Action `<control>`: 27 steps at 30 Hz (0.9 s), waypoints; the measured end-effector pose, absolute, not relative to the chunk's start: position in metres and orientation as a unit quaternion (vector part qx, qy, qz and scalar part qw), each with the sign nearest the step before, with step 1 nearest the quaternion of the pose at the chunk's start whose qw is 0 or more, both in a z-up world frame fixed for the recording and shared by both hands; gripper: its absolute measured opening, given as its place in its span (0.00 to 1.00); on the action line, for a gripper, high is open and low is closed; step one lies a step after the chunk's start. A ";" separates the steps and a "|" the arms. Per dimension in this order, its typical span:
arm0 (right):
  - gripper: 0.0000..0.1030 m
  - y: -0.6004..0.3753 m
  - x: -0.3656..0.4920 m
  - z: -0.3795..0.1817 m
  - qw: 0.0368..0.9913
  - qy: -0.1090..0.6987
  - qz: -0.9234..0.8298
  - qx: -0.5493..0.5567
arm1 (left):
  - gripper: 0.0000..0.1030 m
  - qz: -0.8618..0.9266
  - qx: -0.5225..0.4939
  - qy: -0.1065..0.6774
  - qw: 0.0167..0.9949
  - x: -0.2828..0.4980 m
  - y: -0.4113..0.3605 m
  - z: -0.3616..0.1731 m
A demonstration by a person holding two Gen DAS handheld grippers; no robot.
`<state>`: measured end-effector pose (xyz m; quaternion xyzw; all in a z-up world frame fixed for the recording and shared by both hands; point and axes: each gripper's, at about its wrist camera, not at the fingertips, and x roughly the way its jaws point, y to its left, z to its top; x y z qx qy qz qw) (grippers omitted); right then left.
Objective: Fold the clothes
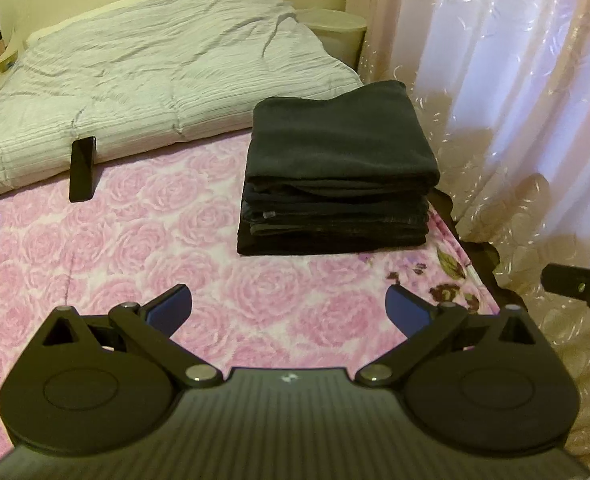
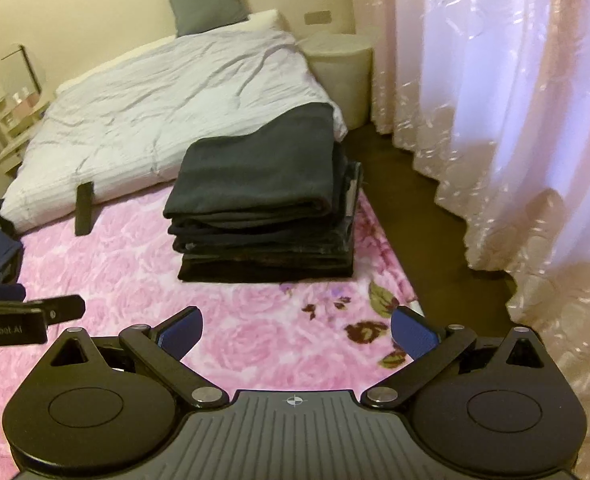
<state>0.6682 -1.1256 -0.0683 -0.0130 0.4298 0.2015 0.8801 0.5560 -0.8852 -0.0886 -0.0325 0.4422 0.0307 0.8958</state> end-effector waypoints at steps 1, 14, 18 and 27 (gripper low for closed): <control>1.00 -1.123 0.662 -0.066 0.882 0.428 0.197 -0.012 | 0.99 0.029 -0.035 0.441 0.896 0.553 -0.883 -0.088; 1.00 -1.090 0.616 -0.051 0.891 0.413 0.184 -0.040 | 0.99 0.012 -0.034 0.433 0.901 0.520 -0.868 -0.082; 1.00 -1.086 0.611 -0.051 0.891 0.414 0.181 -0.042 | 0.99 0.011 -0.020 0.430 0.903 0.516 -0.867 -0.084; 1.00 -1.080 0.611 -0.050 0.893 0.412 0.177 -0.045 | 0.99 -0.003 -0.020 0.429 0.903 0.521 -0.867 -0.084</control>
